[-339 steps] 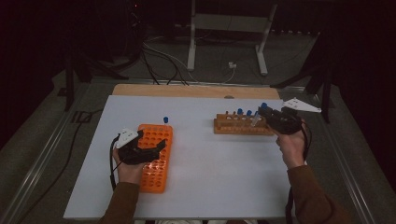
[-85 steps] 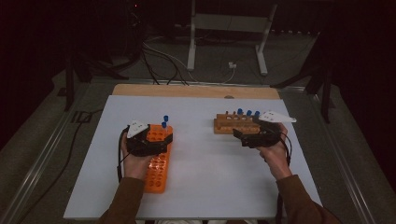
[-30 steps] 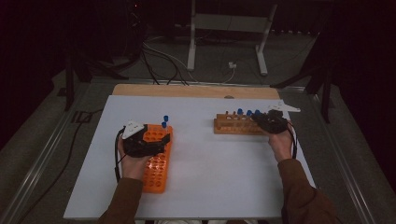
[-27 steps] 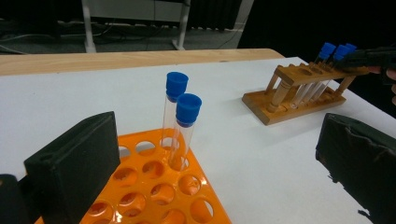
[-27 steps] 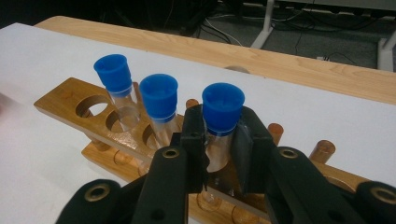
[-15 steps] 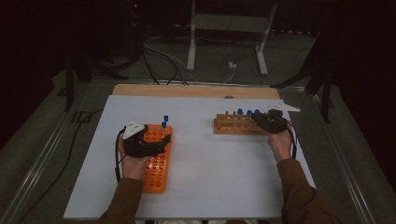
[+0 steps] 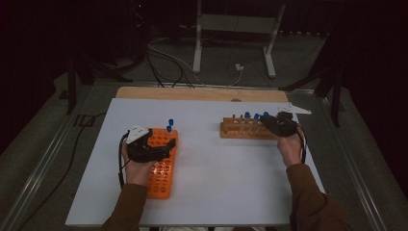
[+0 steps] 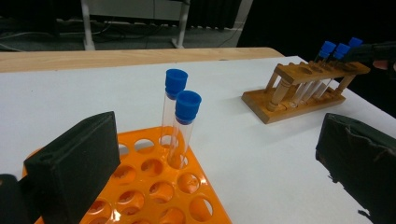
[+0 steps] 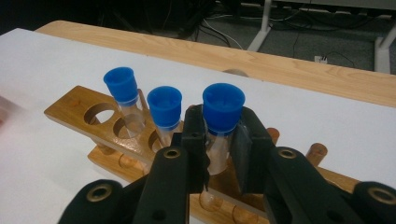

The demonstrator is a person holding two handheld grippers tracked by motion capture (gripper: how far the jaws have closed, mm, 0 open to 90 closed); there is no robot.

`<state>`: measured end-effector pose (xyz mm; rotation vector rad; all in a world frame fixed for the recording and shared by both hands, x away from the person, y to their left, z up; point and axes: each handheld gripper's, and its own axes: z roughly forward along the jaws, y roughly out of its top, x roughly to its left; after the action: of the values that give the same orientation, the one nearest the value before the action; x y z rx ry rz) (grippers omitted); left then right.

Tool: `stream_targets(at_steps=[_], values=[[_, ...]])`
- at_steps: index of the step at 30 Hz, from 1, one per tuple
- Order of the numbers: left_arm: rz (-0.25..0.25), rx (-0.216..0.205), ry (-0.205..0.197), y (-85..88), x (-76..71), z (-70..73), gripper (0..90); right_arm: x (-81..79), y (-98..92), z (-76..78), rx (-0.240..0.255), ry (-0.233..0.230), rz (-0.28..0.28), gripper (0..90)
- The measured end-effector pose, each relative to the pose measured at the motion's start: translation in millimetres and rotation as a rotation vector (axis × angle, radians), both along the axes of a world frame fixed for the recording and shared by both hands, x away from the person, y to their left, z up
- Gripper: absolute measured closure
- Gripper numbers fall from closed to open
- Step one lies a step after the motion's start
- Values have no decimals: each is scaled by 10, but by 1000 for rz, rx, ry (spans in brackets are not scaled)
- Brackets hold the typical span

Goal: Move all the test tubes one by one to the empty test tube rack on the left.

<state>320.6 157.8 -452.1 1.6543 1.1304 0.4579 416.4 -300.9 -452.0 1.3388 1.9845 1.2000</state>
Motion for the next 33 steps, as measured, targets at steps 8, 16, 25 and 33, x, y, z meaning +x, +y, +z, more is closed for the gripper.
stream_targets(at_steps=[8,16,25,33], values=[[-2,-2,2,-5,1,-6,7,-26,-12,63,11,-4,-3,768],[-5,-5,3,-6,3,-11,7,-31,-17,176,9,-10,-8,768],[-4,-8,2,0,-2,-5,8,-44,-21,271,3,-12,-7,768],[-4,-6,2,1,-4,-3,8,-64,-35,367,-4,-23,-3,768]])
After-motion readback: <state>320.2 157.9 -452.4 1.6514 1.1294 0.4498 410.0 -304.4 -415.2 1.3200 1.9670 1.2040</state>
